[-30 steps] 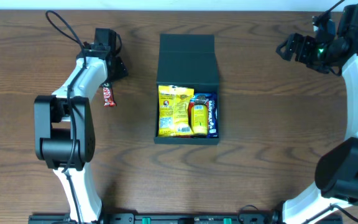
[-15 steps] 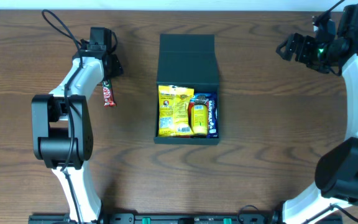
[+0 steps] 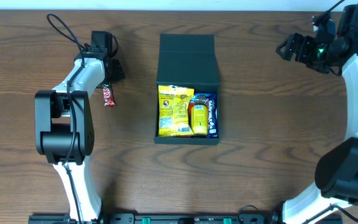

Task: Pack container
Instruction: 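Move the left gripper back and grasp the green Milo KitKat bar, then carry the KitKat bar over the box and drop it inside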

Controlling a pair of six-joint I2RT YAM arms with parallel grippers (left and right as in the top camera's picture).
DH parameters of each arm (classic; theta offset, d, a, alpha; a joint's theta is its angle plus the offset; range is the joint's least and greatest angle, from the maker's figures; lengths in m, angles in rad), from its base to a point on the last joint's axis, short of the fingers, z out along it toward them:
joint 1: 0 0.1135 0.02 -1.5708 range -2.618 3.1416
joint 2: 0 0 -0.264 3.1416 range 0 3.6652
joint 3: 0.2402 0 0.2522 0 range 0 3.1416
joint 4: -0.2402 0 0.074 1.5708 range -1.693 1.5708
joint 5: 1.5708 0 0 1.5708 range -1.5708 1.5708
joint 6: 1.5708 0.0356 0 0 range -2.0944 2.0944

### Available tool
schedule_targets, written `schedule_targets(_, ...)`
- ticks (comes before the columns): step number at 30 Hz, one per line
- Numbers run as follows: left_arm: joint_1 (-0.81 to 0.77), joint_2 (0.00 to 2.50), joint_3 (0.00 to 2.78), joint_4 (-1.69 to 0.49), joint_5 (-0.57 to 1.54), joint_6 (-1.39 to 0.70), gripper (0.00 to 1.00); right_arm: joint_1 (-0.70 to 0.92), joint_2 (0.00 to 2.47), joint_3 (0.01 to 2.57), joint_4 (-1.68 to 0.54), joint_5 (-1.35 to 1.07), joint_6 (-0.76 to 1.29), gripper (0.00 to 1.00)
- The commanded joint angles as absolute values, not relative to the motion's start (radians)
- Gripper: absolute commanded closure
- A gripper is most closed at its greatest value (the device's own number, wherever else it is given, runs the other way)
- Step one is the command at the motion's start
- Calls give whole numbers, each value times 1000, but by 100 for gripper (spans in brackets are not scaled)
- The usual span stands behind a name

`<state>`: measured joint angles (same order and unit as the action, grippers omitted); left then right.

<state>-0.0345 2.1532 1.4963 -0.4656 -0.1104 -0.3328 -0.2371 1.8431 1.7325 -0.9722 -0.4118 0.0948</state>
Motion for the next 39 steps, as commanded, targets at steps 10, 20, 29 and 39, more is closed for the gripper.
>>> schedule_targets(10, -31, 2172, 1487, -465, -107, -299, 51, -249, 1842, 1734, -974, -423, 89, 1)
schedule_targets(20, -30, 2171, 1487, -487, -107, -299, 81, -249, 1842, 1734, -977, -423, 89, 1)
schedule_targets(29, -39, 2122, 1496, -496, -107, -298, 85, -249, 1842, 1734, -976, -423, 89, 1)
schedule_targets(39, -176, 1881, 1512, -539, -107, -291, 94, -249, 1842, 1734, -966, -422, 89, 1)
